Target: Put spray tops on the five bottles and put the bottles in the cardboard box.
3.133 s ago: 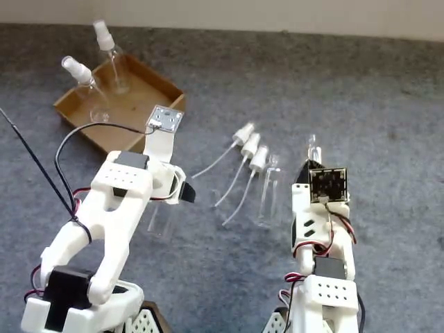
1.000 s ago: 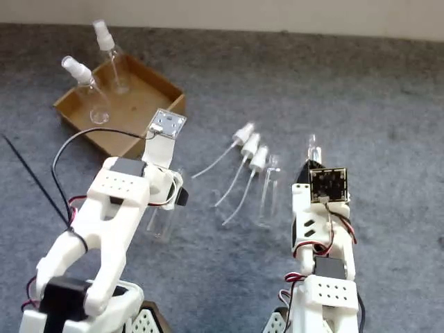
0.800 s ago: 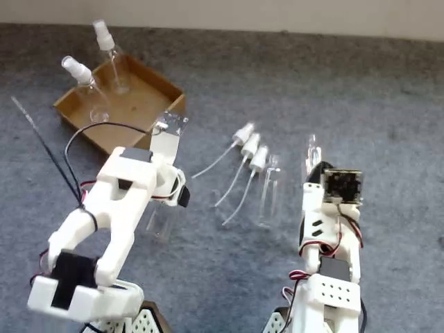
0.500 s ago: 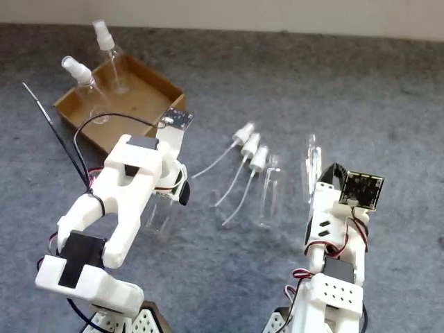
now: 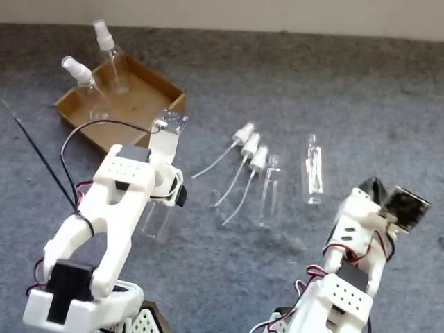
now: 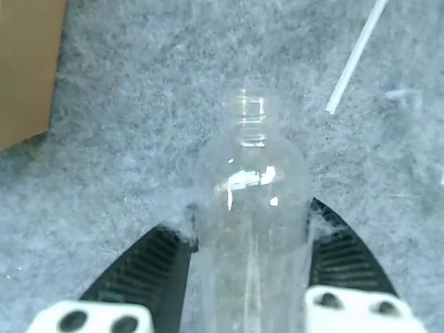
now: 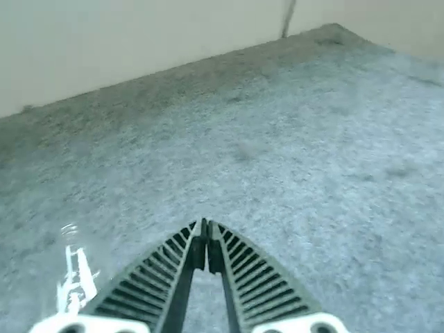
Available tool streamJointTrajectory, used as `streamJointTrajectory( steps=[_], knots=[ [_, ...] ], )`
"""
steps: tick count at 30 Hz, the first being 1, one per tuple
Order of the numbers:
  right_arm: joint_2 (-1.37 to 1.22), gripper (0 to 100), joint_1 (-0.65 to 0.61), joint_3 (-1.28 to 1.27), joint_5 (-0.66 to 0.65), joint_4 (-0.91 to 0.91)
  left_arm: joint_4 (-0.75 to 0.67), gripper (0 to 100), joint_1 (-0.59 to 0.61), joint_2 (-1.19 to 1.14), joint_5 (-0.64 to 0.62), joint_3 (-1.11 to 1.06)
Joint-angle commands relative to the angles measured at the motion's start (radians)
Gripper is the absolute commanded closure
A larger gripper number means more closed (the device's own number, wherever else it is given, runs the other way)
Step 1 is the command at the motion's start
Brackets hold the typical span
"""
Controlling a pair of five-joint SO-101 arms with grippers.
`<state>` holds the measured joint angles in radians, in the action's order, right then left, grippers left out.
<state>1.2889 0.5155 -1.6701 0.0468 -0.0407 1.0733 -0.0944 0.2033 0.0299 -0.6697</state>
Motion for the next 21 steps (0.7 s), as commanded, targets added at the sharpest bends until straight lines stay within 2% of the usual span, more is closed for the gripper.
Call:
streamJointTrajectory(
  steps=[1,6,17,21],
  knots=[
    [0.012,99.5,0.14,0.013,0.06,0.036,-0.051,86,0.005,0.127,0.0,-0.042],
    [0.012,99.5,0.177,0.033,0.061,0.036,-0.052,86,0.005,0.156,0.0,-0.056],
    [0.012,99.5,0.021,0.028,0.057,0.035,-0.046,86,0.005,0.156,0.021,-0.036],
    [0.012,99.5,0.005,0.028,0.057,0.035,-0.029,74,0.015,0.153,0.092,-0.013]
  ],
)
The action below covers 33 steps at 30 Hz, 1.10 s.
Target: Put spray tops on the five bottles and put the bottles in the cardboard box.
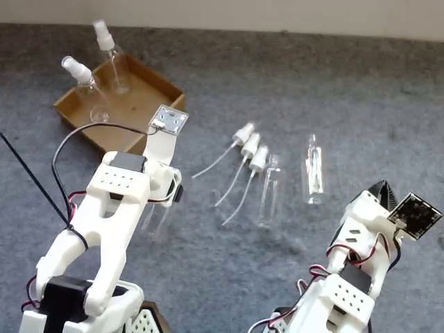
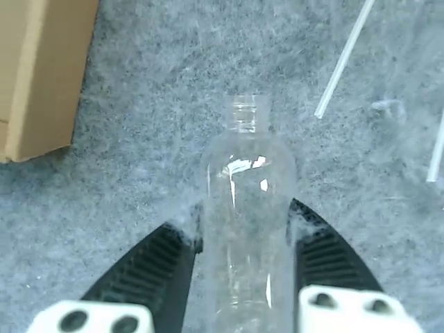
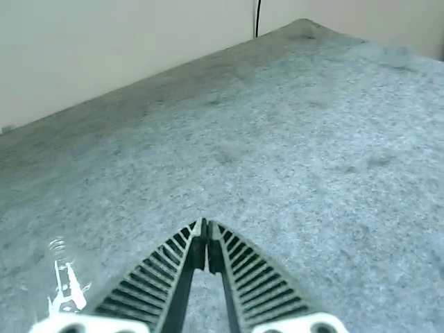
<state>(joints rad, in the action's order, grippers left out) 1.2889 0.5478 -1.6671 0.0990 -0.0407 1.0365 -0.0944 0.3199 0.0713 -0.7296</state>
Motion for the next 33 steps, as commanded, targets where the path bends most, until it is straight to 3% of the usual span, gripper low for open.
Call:
streamJointTrajectory(
  steps=[1,11,21,27,33],
  knots=[
    [0.012,99.5,-0.027,0.025,0.005,0.035,0.028,71,0.015,0.036,0.052,0.05],
    [0.012,99.5,-0.027,0.024,0.005,0.035,0.02,68,0.013,0.021,0.055,0.045],
    [0.012,99.5,-0.027,0.024,0.005,0.035,0.072,69,0.007,-0.321,0.057,0.232],
    [0.012,99.5,-0.027,0.024,0.005,0.035,0.121,85,-0.044,-0.424,0.15,0.295],
    [0.012,99.5,-0.027,0.024,0.005,0.035,0.124,87,-0.056,-0.426,0.15,0.292]
  ],
)
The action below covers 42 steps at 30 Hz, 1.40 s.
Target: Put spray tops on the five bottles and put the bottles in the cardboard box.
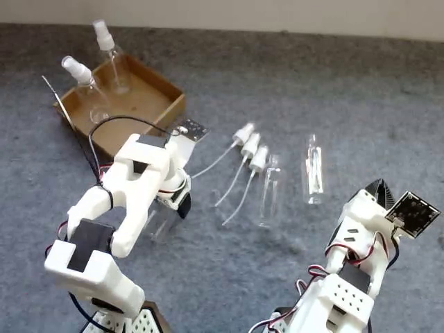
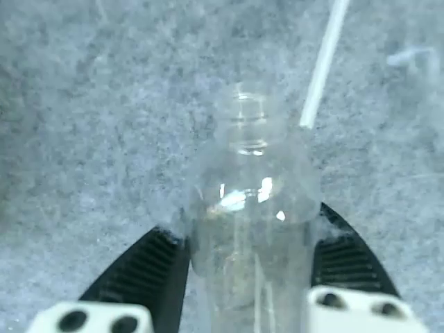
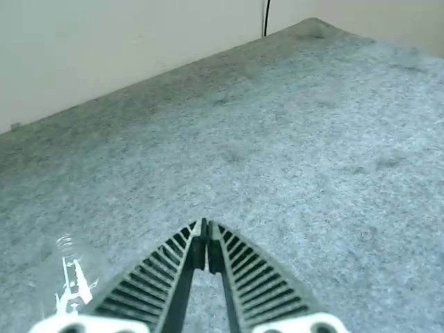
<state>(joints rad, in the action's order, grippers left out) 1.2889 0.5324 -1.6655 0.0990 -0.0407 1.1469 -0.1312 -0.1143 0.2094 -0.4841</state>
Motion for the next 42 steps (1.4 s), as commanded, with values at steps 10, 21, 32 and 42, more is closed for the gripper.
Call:
streamJointTrajectory(
  steps=[10,21,32,42],
  knots=[
    [0.012,99.5,-0.038,0.022,0.005,0.035,0.015,87,-0.019,0.058,0.011,0.044],
    [0.012,99.5,-0.048,0.022,0.005,0.03,-0.048,87,-0.028,0.401,0.002,-0.191],
    [0.01,99.5,-0.079,0.021,-0.021,0.024,-0.138,87,-0.028,0.691,-0.078,-0.372],
    [0.005,99.5,-0.271,0.147,-0.216,-0.326,-0.27,87,-0.03,0.984,-0.08,-0.575]
  ],
)
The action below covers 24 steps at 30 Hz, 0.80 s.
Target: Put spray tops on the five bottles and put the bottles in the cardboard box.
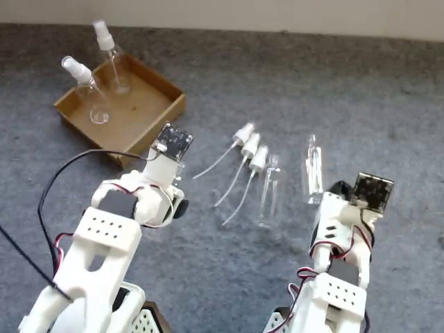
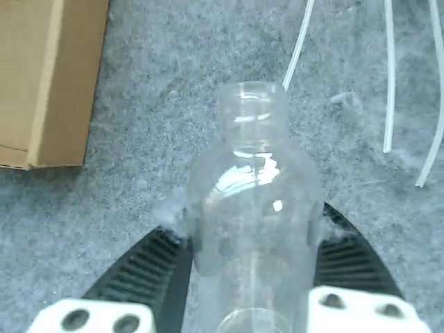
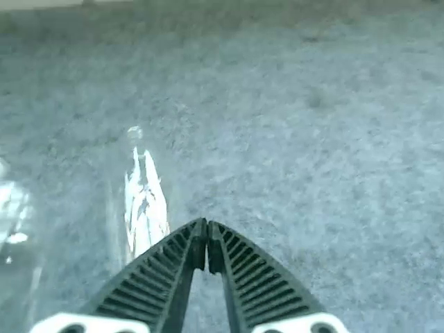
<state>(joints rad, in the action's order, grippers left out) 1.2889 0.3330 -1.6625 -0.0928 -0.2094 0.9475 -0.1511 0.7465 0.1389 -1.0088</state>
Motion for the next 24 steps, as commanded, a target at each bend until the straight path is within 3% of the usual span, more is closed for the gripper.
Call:
streamJointTrajectory(
  steps=[1,5,10,16,24],
  knots=[
    [0.005,99.5,-0.09,0.196,-0.04,-0.229,-0.086,87,-0.01,0.15,-0.011,-0.07],
    [0.002,99.5,-0.208,0.44,-0.12,-0.513,-0.135,87,-0.01,0.226,-0.011,-0.127],
    [-0.001,99.5,-0.355,0.668,-0.127,-0.699,-0.141,87,-0.01,0.283,-0.012,-0.153],
    [-0.18,92.6,-0.464,0.823,-0.041,-0.814,-0.163,87,-0.008,0.338,-0.143,-0.188],
    [-0.639,88.2,-0.539,1.033,0.064,-0.814,-0.261,87,-0.008,0.456,-0.141,-0.3]
  ],
)
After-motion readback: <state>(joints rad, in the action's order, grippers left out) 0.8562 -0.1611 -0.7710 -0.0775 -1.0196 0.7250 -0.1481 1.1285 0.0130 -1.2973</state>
